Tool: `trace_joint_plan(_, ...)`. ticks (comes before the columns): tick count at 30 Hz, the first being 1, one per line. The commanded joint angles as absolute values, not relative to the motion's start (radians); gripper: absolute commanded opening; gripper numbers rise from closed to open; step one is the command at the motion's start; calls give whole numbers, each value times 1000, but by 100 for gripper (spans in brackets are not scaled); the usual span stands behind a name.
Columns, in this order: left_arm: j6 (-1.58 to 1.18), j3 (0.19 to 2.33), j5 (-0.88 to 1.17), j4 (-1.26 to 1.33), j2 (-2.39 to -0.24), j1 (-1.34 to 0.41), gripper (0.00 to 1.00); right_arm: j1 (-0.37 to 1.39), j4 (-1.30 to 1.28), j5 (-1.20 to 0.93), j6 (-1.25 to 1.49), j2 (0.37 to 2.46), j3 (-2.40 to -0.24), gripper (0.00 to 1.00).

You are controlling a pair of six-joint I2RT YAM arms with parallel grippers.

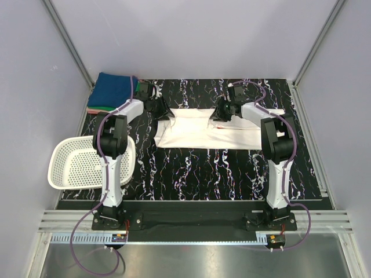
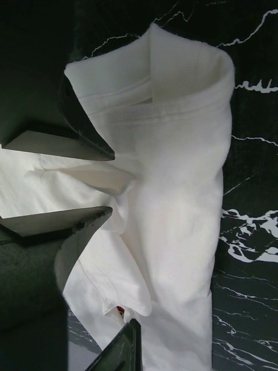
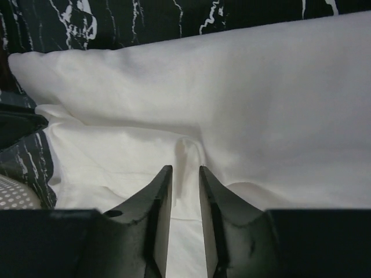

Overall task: Fold and stack the t-shirts
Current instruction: Fold the tshirt

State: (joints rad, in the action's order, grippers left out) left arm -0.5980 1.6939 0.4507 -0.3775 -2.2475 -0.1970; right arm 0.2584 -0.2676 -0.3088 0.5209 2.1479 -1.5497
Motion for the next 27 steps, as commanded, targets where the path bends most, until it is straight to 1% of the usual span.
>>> trace_joint_plan(1,-552,1750,428,-410,-2201,-192,42,253,-218,-371,526,2088,-1578,34)
trace_joint_plan(10,-561,1744,480,-360,-2230,-193,41,255,-218,-403,529,2148,-1618,41)
trace_joint_plan(16,-561,1769,488,-362,-2247,-192,40,255,-230,-413,525,2190,-1660,40)
trace_joint_plan(27,-561,1787,491,-367,-2263,-193,38,270,-222,-423,540,2218,-1663,38)
